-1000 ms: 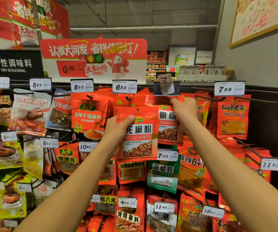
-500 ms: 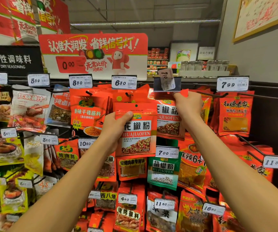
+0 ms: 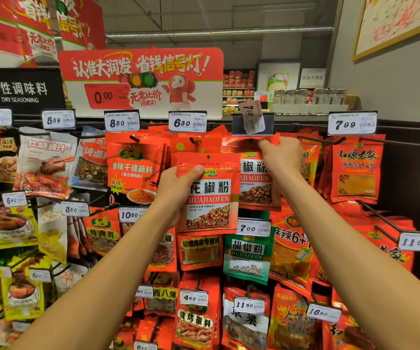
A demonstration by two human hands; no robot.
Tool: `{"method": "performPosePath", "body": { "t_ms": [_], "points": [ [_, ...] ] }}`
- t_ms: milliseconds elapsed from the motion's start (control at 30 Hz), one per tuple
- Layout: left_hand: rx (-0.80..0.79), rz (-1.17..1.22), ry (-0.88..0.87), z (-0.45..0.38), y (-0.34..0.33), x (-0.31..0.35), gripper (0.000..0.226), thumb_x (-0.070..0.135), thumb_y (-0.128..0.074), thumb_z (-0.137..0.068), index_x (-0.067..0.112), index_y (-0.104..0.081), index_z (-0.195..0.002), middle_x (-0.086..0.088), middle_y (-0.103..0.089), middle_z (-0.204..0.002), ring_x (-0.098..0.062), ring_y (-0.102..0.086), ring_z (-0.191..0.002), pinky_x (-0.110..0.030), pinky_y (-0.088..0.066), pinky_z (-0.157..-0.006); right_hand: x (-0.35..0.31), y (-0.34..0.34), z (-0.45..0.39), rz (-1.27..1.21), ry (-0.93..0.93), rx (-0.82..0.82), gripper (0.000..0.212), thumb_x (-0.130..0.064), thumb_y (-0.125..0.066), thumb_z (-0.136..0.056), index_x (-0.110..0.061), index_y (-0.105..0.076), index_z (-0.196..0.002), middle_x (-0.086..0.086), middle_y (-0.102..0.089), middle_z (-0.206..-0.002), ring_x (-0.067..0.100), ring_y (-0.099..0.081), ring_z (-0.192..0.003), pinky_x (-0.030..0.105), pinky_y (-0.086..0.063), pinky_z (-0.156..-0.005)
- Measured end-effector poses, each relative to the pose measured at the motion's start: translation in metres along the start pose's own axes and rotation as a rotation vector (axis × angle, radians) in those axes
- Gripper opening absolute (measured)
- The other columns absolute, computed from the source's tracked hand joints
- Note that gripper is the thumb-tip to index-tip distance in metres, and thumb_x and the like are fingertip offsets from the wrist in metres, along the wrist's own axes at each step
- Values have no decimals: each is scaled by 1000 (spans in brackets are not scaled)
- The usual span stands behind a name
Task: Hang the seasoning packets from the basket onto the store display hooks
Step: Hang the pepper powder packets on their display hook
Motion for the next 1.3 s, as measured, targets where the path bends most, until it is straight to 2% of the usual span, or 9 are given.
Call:
{"method": "performPosePath", "body": {
  "t_ms": [167,267,367,533,700,767,867,1000,1300],
  "points": [
    [3,4,13,0,1,-1,10,26,-69,-95,16,-68,-94,-5,-79,-85,-22,-77,-75,-32,-60,-60,11,-14,-13,36,-51,-5,35,-35,-72,-89,-15,-62,-61,2,-67,-70,24,-63,-68,38,-49,-61],
    [6,2,12,-1,0,-1,9,26,-69,-95,17,-69,-93,-3,-79,-83,-20,-76,-72,-29,-59,-55,17,-24,-22,141,-66,-21,37,-40,-68,-94,-16,-59,-68,7,-65,-82,32,-62,-85,36,-40,-67],
    [-4,14,15,-1,-3,0,9,26,-70,-95,16,-69,-93,-4,-79,-83,-20,-77,-72,-28,-58,-55,16,-34,-36,243,-145,-52,36,-44,-65,-96,-10,-70,-108,14,-69,-116,34,-61,-105,38,-46,-82],
    [15,43,26,-5,-13,-2,20,32,-69,-95,13,-68,-102,-7,-79,-89,-22,-77,-77,-33,-59,-61,17,-31,-53,308,-164,-177,43,-49,-63,-95,-6,-61,-102,10,-66,-107,30,-60,-95,36,-43,-75],
    [3,73,42,-12,-29,-9,17,36,-66,-97,19,-68,-94,-4,-79,-85,-21,-77,-77,-35,-62,-64,29,0,-21,173,28,25,36,-34,-58,-96,-11,-63,-124,8,-67,-120,27,-61,-113,38,-47,-93],
    [-19,77,66,-17,-42,-6,17,36,-66,-96,19,-68,-93,-5,-79,-83,-22,-77,-75,-36,-62,-63,29,9,-8,-121,24,-6,26,-23,-55,-92,-15,-68,-114,4,-71,-109,21,-66,-103,37,-53,-86],
    [-58,82,67,-26,-67,-1,18,34,-66,-96,17,-67,-90,-4,-78,-79,-20,-76,-69,-33,-60,-57,22,9,6,-525,-116,-204,25,-13,-51,-85,-9,-72,-98,0,-72,-80,11,-69,-71,25,-51,-58],
    [-36,42,62,-37,-93,5,15,30,-67,-95,17,-67,-88,-6,-78,-77,-22,-76,-69,-35,-63,-62,10,9,6,-489,-142,-243,7,-19,-67,-90,-12,-70,-88,1,-75,-75,17,-73,-67,34,-60,-62],
    [52,32,145,-54,-102,16,9,22,-71,-87,14,-66,-86,-12,-77,-77,-31,-76,-69,-50,-64,-68,2,3,-5,-278,-181,-152,19,-24,-75,-86,-12,-69,-74,16,-76,-84,38,-75,-82,62,-59,-74]
  ]
}}
Point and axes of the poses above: each hand's wrist, its own z-axis away from the middle knuckle, its own y-axis out of the back of the hand, x = y × z, the point moved 2 cm from there along -z, towards the middle knuckle
